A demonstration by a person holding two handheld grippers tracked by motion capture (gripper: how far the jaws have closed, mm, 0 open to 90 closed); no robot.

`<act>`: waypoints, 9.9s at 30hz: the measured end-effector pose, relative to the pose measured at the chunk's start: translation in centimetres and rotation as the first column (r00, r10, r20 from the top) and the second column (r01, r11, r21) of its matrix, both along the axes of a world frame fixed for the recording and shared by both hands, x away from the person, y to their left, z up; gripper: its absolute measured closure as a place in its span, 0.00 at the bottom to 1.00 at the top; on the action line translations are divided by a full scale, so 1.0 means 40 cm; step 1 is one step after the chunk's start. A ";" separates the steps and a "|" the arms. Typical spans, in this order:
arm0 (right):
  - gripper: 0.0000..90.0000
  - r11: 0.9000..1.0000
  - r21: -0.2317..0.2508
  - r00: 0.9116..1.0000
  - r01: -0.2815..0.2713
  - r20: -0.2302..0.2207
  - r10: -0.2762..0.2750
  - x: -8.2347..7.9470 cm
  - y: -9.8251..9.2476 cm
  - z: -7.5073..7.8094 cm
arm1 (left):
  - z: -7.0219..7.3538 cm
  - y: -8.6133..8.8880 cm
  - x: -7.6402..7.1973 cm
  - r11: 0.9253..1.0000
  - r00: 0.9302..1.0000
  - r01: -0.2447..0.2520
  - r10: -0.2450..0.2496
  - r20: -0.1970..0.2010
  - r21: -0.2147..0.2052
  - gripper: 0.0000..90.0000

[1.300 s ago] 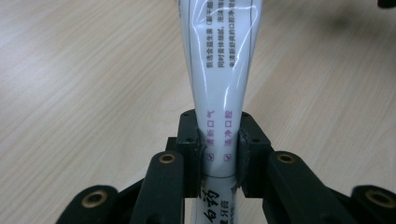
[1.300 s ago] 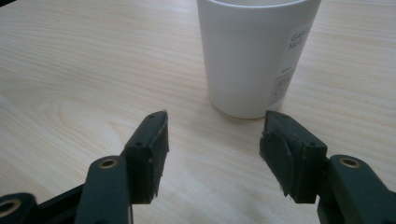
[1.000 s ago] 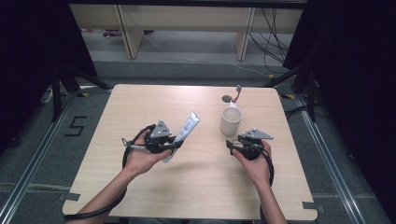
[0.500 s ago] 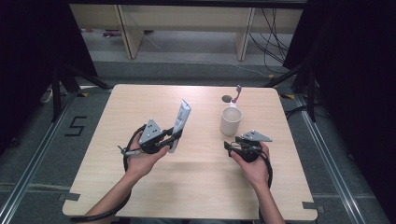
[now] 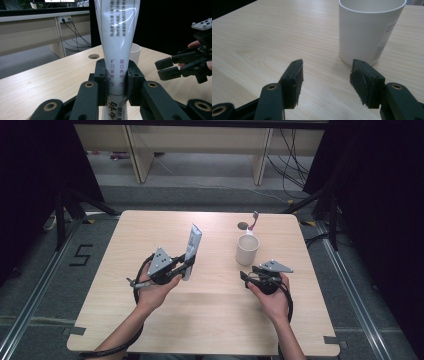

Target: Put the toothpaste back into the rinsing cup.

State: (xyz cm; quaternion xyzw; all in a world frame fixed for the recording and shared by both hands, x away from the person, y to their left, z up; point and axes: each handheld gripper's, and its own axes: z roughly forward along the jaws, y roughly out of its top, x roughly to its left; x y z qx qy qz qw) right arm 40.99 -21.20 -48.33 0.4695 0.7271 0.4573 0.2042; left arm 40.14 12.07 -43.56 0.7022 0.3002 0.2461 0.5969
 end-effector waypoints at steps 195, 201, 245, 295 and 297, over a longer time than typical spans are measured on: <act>0.86 0.992 0.051 0.901 0.113 0.415 -0.123 0.164 0.024 0.343 | -0.189 0.253 -0.044 0.970 0.958 -0.229 0.240 -0.156 0.084 0.41; 0.86 0.992 0.045 0.899 0.117 0.420 -0.125 0.170 0.020 0.337 | -0.190 0.252 -0.045 0.970 0.958 -0.228 0.239 -0.158 0.084 0.41; 0.86 0.990 0.008 0.922 0.140 0.363 -0.133 0.200 0.027 0.261 | -0.192 0.251 -0.040 0.974 0.966 -0.209 0.219 -0.136 0.084 0.41; 0.86 0.988 -0.008 0.942 0.155 0.303 -0.145 0.215 0.026 0.183 | -0.193 0.249 -0.041 0.973 0.964 -0.214 0.225 -0.139 0.087 0.41; 0.86 0.989 -0.024 0.942 0.147 0.308 -0.133 0.217 0.024 0.181 | -0.193 0.248 -0.045 0.971 0.960 -0.224 0.236 -0.154 0.089 0.41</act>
